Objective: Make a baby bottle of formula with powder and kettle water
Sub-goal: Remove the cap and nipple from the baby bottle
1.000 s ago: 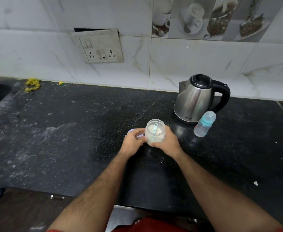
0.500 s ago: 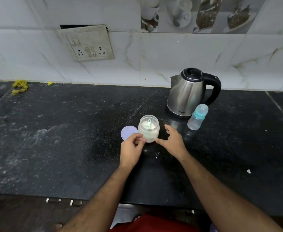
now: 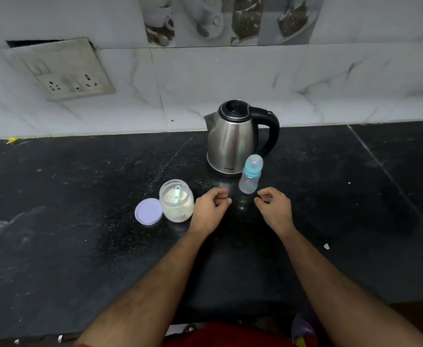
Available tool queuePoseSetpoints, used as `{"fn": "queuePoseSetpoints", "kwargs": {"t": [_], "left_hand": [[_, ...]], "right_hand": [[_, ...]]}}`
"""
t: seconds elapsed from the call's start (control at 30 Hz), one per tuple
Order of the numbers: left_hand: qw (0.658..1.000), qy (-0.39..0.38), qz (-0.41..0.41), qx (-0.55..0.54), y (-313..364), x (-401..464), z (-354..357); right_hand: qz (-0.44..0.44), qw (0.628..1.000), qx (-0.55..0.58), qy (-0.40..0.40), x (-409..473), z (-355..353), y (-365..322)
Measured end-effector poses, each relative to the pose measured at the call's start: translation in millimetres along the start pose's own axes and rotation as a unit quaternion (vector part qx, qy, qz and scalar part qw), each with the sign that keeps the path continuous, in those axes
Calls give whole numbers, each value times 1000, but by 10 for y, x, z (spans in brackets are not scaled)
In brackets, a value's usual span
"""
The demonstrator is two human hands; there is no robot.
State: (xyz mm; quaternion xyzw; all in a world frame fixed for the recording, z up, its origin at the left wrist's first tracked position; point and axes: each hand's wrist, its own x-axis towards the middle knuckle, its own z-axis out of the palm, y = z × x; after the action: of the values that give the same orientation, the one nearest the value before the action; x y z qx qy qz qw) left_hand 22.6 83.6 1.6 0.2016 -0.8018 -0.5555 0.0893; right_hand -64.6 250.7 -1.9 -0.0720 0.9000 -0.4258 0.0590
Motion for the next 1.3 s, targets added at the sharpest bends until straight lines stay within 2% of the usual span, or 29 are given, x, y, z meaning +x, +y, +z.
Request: {"fn": "queuePoseSetpoints", "kwargs": {"t": [0.2, 0.37, 0.53, 0.87, 1.07, 1.3], "left_hand": [[999, -36, -30, -21, 297, 452, 182], [998, -43, -40, -19, 369, 659, 307], [998, -49, -39, -23, 376, 733, 392], [998, -45, -21, -28, 391, 617, 493], [998, -44, -16, -35, 349, 434, 431], [992, -83, -25, -94, 314, 101, 318]], "right_hand": [[54, 997, 17, -55, 466, -244, -16], [53, 991, 37, -118, 704, -226, -102], [39, 986, 71, -144, 812, -152, -130], [19, 985, 66, -157, 725, -72, -48], [-4, 976, 76, -202, 514, -172, -18], [-12, 962, 156, -225, 73, -284, 39]]}}
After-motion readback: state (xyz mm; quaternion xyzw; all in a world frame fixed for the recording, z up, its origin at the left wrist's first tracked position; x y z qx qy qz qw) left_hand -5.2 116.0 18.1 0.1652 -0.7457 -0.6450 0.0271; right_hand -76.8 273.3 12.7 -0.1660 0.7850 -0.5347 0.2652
